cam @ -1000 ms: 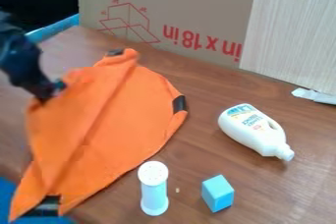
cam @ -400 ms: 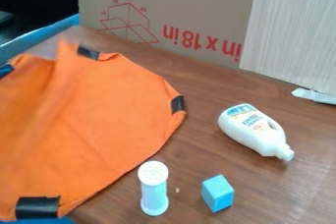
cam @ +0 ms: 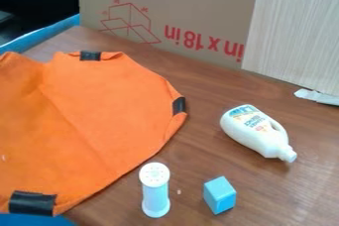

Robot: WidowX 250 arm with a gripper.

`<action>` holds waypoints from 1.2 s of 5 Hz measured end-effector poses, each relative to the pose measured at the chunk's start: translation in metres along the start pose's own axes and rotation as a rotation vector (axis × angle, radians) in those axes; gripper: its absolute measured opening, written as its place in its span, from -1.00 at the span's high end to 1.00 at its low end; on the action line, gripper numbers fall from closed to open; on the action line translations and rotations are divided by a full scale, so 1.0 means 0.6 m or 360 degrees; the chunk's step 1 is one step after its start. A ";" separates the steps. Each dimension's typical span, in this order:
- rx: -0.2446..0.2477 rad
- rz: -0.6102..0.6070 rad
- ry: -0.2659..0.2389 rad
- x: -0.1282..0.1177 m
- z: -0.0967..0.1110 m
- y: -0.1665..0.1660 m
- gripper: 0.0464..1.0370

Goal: Unfold the fabric from top to bottom

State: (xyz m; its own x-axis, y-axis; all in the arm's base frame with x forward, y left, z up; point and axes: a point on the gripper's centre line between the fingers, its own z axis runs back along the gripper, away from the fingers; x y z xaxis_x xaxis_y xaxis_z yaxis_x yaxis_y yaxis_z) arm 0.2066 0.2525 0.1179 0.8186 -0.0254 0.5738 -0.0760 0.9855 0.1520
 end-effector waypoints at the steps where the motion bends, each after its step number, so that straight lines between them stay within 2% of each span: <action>1: -0.0068 -0.0042 0.0055 0.005 0.012 0.019 0.70; 2: -0.0147 -0.0133 0.0084 0.014 0.023 0.025 0.21; 3: -0.0277 -0.0300 0.0142 0.031 0.041 0.037 -0.40; 4: -0.0451 -0.0402 0.0164 0.050 0.048 0.029 -0.89; 5: -0.0598 -0.0566 0.0148 0.079 0.037 -0.017 -0.93; 6: -0.0594 -0.0669 0.0271 0.103 0.032 -0.075 -0.93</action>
